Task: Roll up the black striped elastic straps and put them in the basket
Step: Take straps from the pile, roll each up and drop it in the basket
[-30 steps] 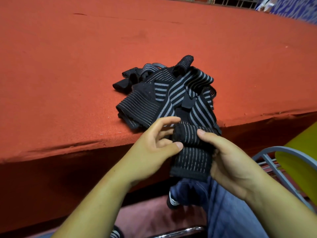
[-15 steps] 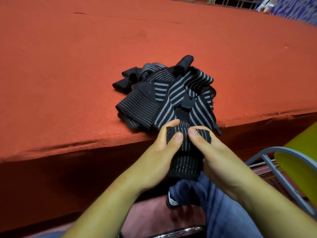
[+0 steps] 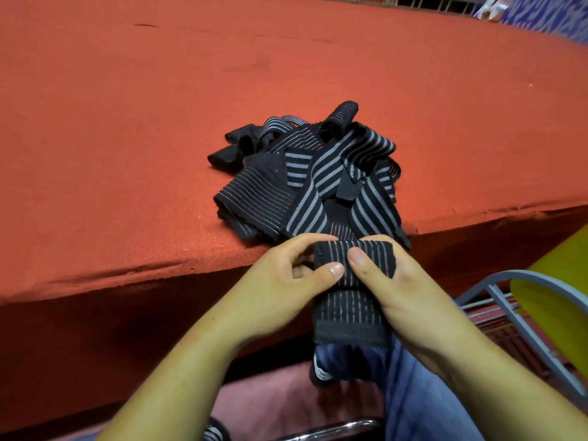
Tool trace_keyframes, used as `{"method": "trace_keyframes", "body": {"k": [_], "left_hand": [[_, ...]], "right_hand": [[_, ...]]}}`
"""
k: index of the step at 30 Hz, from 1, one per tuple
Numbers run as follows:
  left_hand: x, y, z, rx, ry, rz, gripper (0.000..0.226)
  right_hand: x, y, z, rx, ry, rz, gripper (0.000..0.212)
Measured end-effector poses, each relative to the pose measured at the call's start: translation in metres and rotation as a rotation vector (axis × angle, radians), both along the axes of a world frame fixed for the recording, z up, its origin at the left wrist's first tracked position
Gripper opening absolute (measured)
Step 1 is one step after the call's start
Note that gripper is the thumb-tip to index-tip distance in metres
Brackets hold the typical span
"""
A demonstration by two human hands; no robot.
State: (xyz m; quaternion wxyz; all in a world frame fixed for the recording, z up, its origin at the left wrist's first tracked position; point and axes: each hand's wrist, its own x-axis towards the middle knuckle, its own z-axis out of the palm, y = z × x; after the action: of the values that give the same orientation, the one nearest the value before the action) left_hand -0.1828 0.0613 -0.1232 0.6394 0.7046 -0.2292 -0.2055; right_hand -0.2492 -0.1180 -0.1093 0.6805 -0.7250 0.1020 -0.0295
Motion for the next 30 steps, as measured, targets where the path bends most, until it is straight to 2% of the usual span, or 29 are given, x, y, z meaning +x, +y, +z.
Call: {"method": "trace_keyframes", "body": {"k": [6,13,17,22,27,30], "left_hand": [[0.001,0.001,-0.003,-0.068,0.018,-0.025,0.030],[0.001,0.004,0.000,-0.075,-0.102,-0.003,0.040],[0.001,0.004,0.002,-0.075,-0.156,0.027,0.044],[0.002,0.004,0.003,-0.084,-0.118,-0.002,0.047],[0.002,0.006,0.004,-0.073,-0.047,-0.029,0.032],[0.004,0.005,0.000,-0.066,0.060,-0.020,0.035]], "right_hand": [[0.001,0.003,0.002,0.114,0.072,-0.007,0.038],[-0.002,0.005,0.012,0.314,0.154,0.099,0.049],[0.001,0.003,0.012,0.275,0.182,0.094,0.059],[0.000,0.001,0.012,0.295,0.154,0.071,0.041],[-0.001,-0.001,0.011,0.297,0.142,0.051,0.043],[-0.001,-0.001,0.010,0.292,0.121,0.052,0.038]]}}
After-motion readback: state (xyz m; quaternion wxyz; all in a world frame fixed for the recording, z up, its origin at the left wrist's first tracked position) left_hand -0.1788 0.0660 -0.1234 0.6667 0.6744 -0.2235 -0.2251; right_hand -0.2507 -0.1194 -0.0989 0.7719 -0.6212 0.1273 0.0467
